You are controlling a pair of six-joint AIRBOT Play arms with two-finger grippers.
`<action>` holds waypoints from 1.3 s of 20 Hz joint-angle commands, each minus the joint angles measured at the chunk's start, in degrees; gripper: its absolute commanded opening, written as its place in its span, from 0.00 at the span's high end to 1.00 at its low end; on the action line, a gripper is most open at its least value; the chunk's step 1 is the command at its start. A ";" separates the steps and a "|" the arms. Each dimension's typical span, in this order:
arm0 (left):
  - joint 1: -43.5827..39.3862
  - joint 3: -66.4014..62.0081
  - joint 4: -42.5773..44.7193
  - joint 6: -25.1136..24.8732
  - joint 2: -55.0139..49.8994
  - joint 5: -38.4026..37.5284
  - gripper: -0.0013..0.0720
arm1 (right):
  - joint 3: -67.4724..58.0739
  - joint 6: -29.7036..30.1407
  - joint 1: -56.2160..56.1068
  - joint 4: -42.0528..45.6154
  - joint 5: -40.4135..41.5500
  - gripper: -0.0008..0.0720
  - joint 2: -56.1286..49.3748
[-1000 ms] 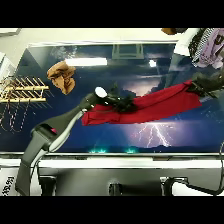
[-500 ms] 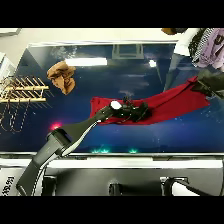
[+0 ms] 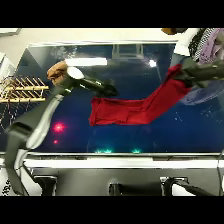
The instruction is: Fold the clothes and pants, and hang the long-sleeved shirts on hangers.
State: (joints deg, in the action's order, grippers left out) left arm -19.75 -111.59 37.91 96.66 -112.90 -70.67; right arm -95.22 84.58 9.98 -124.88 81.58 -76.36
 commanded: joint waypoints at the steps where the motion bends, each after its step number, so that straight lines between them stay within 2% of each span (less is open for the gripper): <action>1: 11.96 -0.02 13.68 0.92 11.28 -13.31 0.97 | -0.04 -4.44 -12.28 1.05 -6.32 0.95 -1.77; 5: 23.32 -0.02 17.11 0.87 20.33 -22.05 0.96 | -0.04 -9.66 -25.35 5.14 -13.16 0.95 -6.71; 10: 31.12 -0.02 17.22 0.87 24.81 -23.80 0.96 | -0.04 -13.94 -33.46 7.28 -20.57 0.95 -15.17; 16: 31.80 0.04 17.22 0.66 24.85 -24.46 0.96 | -0.04 -16.87 -36.70 6.67 -23.87 0.95 -22.32; 23: 31.80 0.04 17.22 0.22 24.63 -24.44 0.96 | -0.04 -17.79 -37.68 5.31 -24.55 0.94 -23.47; 25: 31.80 0.04 17.25 0.22 24.63 -24.41 0.96 | -0.04 -17.77 -37.68 3.89 -24.46 0.82 -23.47; 26: 31.80 0.04 17.25 0.22 24.63 -24.33 0.96 | -0.04 -17.73 -37.68 2.19 -24.22 0.79 -23.47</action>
State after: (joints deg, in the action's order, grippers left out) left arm 12.01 -111.55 55.07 97.03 -88.23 -95.07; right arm -95.22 67.00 -27.55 -119.94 57.43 -99.66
